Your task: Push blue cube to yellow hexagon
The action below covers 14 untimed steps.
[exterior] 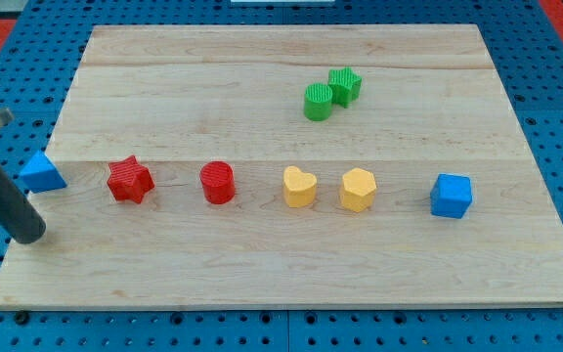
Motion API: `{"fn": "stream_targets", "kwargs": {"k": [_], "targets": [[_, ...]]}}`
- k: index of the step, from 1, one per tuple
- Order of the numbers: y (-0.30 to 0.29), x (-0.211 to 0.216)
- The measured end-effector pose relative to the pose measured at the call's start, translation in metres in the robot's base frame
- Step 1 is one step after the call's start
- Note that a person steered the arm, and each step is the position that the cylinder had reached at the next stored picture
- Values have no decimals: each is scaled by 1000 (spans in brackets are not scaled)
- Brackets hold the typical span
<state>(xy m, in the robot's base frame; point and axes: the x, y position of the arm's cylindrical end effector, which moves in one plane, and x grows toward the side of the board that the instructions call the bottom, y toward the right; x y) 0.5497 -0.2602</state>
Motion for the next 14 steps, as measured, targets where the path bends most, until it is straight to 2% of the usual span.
{"fn": "stream_targets", "kwargs": {"k": [2,3,6,7,8,9,10,11,12,13,14], "targets": [[81,4],[98,4],[99,4],[154,11],[241,12],[283,13],[335,50],[454,50],[523,12],[517,-39],[491,-54]]}}
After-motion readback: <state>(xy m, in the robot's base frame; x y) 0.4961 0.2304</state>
